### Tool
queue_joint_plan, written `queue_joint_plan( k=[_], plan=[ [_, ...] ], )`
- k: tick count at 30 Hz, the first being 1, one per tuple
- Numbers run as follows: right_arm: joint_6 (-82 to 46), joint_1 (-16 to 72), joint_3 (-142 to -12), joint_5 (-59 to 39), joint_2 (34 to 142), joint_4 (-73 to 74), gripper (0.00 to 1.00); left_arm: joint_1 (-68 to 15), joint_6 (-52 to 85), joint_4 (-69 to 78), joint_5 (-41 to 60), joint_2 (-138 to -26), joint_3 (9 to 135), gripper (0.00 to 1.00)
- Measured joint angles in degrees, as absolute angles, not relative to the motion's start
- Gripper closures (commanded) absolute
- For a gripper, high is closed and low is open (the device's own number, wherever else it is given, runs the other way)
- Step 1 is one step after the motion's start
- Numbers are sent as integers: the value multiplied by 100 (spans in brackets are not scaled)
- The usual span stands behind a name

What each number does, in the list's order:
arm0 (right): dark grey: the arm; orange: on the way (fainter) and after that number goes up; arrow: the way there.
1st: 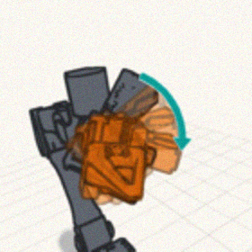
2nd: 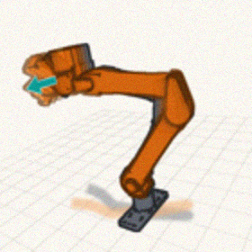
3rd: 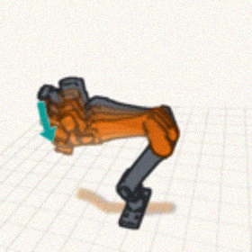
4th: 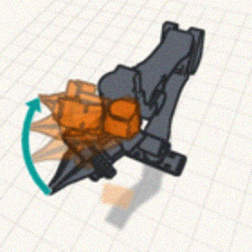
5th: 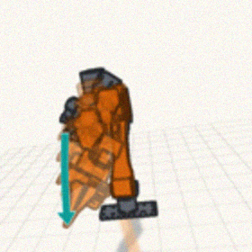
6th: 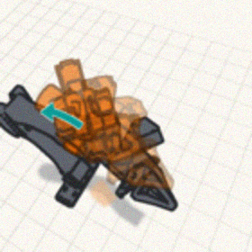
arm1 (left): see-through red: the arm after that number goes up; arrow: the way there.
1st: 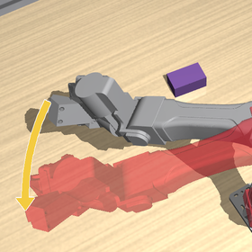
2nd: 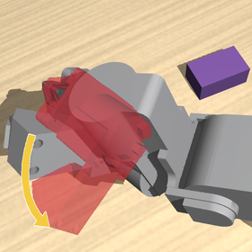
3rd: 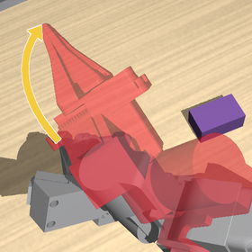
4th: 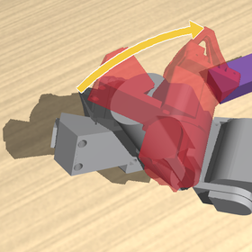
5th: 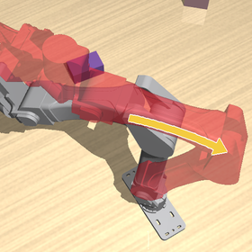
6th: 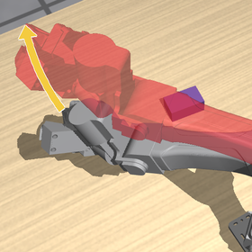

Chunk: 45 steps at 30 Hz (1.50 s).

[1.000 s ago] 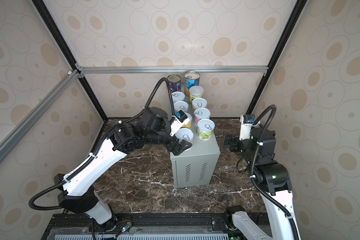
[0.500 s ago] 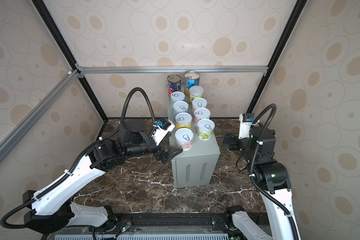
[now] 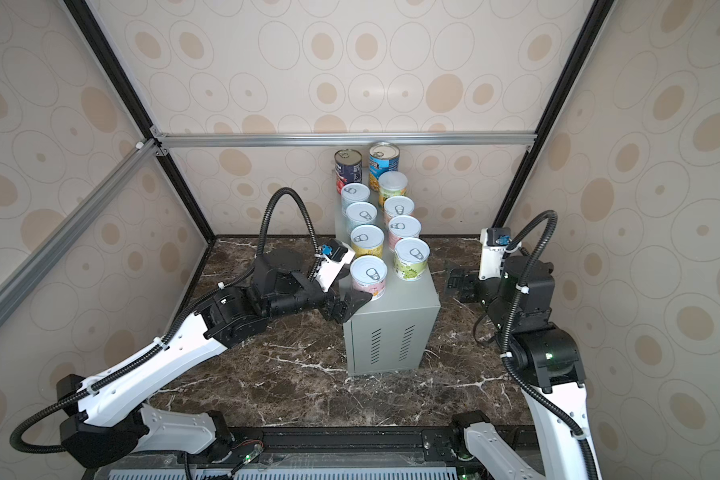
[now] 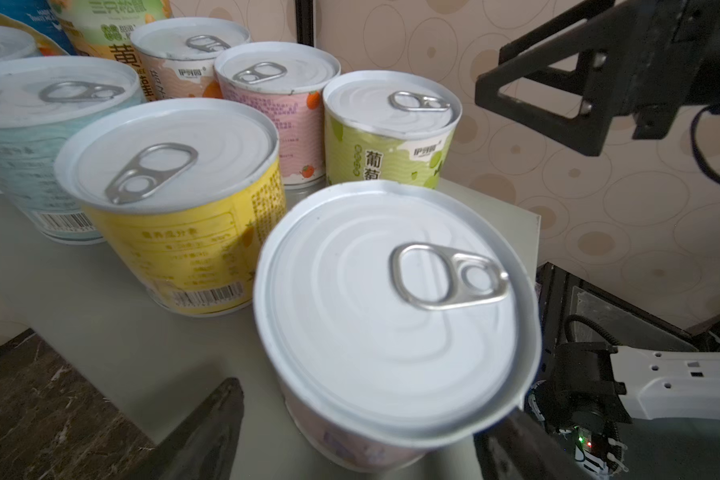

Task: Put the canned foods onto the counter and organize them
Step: 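Lower the pink-bottomed can onto the cabinet top in front of the yellow can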

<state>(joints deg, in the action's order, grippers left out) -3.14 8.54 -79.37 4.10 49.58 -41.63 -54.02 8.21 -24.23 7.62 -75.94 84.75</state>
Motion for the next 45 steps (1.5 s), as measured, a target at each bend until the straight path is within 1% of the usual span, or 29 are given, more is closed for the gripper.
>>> queue_joint_plan(
  k=[8,45],
  plan=[
    [-311,854,-7937,454,4921,-4165,0,-5402,897,-2161,661,-7596,8355,24],
    [-222,854,-7937,504,4919,-4202,0,-5400,897,-1660,650,-7793,8208,29]
  ],
)
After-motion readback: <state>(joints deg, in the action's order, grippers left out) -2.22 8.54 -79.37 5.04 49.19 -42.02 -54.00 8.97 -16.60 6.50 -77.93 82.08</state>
